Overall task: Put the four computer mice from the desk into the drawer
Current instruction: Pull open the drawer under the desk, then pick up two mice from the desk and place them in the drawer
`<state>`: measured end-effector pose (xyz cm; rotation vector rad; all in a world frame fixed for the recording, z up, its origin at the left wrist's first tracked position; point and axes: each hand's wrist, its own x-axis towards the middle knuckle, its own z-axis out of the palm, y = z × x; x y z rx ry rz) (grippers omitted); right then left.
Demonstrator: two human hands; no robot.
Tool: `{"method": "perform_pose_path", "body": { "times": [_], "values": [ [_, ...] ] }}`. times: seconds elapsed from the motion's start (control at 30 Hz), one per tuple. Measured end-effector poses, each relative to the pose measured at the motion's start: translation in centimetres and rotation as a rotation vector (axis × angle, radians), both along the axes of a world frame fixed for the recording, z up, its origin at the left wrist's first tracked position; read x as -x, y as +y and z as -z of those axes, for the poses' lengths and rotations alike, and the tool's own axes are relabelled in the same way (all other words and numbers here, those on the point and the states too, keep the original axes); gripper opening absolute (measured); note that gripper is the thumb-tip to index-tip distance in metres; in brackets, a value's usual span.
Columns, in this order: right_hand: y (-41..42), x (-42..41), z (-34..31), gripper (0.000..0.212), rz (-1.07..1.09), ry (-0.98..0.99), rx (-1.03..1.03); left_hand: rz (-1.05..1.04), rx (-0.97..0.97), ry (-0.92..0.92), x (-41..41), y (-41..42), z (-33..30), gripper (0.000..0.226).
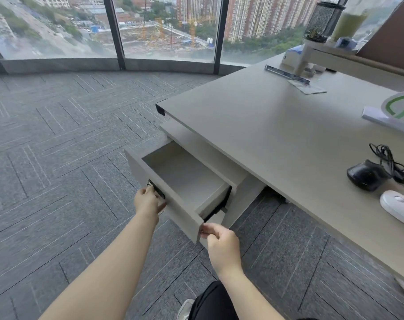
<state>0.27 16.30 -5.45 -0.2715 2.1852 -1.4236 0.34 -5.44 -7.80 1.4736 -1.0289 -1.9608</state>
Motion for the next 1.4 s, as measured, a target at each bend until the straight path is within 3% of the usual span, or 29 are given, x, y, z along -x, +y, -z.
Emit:
{"method": "perform_pose_path", "body": {
  "times": [0.2, 0.33, 0.7, 0.77, 0.83, 0.93, 1.1, 1.2, 1.27, 1.4],
  "values": [
    [-1.0, -5.8, 0.8, 0.044, -0.235, -0.058, -0.028, -0.05, 0.002, -0.028, -9.4, -1.6, -0.2, 0.011],
    [-2.2, -8.5, 0.9, 0.042, -0.36, -0.064, -0.067, -0.074, -0.005, -0.035, -13.9, -2.2, -0.4, 0.023],
    [-2.9, -12.2, -0.1, 0.046, -0.583, -0.085, -0.145, -0.03, 0.011, -0.086, -20.3, -2.8, -0.8, 0.035],
    [-2.2, -11.8, -1.6, 0.042, -0.542, -0.036, -0.111, -0.028, 0.164, -0.261, -20.4, -2.7, -1.7, 0.037],
    [-1.0, -10.3, -3.6, 0.037, -0.444, 0.056, -0.054, -0.027, 0.438, -0.409, -19.7, -2.5, -3.5, 0.038],
    [2.3, -6.1, -7.5, 0.032, -0.23, 0.251, 0.064, 0.055, 0.75, -0.297, -16.1, 0.2, -8.7, 0.033],
    [11.2, 2.5, -14.3, 0.031, 0.201, 0.699, 0.095, 0.468, 0.953, -0.014, -5.0, 9.7, -15.0, 0.019],
    [17.5, 7.5, -16.0, 0.033, 0.405, 0.908, -0.111, 0.72, 0.985, 0.083, 1.6, 16.8, -16.7, 0.021],
    [21.3, 10.7, -15.7, 0.037, 0.476, 0.945, -0.32, 0.863, 1.031, 0.123, 5.5, 21.2, -17.5, 0.025],
    [26.4, 14.5, -14.6, 0.058, 0.335, 0.665, -0.648, 1.029, 1.137, 0.073, 11.9, 28.0, -17.7, 0.039]
  ]
}}
